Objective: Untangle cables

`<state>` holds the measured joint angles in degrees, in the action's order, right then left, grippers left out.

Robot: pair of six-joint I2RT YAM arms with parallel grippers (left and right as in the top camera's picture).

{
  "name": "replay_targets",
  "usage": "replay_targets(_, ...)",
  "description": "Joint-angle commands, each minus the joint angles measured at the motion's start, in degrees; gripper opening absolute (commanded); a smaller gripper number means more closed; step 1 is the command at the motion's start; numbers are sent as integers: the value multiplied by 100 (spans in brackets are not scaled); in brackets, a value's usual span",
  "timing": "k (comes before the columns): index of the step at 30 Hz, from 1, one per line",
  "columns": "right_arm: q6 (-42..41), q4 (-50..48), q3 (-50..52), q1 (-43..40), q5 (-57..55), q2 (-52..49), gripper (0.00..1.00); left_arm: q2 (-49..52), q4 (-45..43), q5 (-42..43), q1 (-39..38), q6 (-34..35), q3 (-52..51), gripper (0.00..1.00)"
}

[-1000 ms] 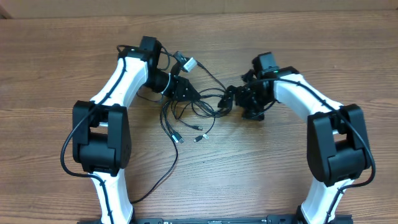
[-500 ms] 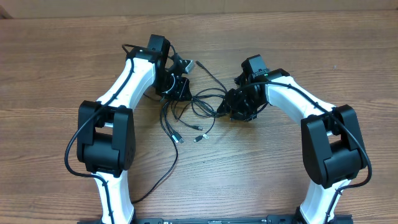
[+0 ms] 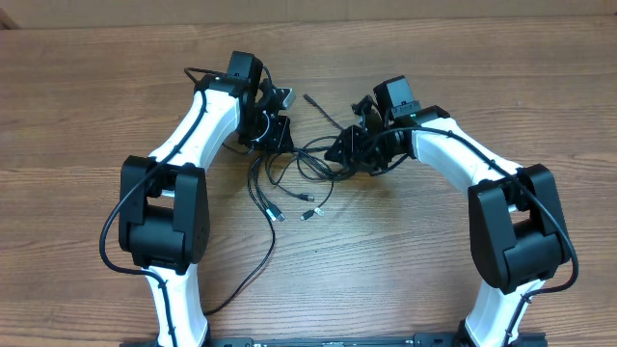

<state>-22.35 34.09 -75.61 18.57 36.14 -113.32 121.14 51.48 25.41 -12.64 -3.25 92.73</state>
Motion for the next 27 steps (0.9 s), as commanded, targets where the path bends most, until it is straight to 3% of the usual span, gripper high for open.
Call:
replay_targets(1, -188, -107, -94, 125, 83, 238, 25, -48, -44, -59, 11, 68, 57, 22)
replay_targets(12, -162, -114, -83, 883, -872, 225, 31, -48, -55, -553, 35, 289, 35, 24)
replay_targets(22, -214, -730, -83, 1244, -1775, 208, 32, -48, -55, -553, 35, 308, 35, 26)
replay_targets(27, -1137, -1187, -83, 1211, -2428, 208, 30, -48, -55, -553, 35, 308, 35, 26)
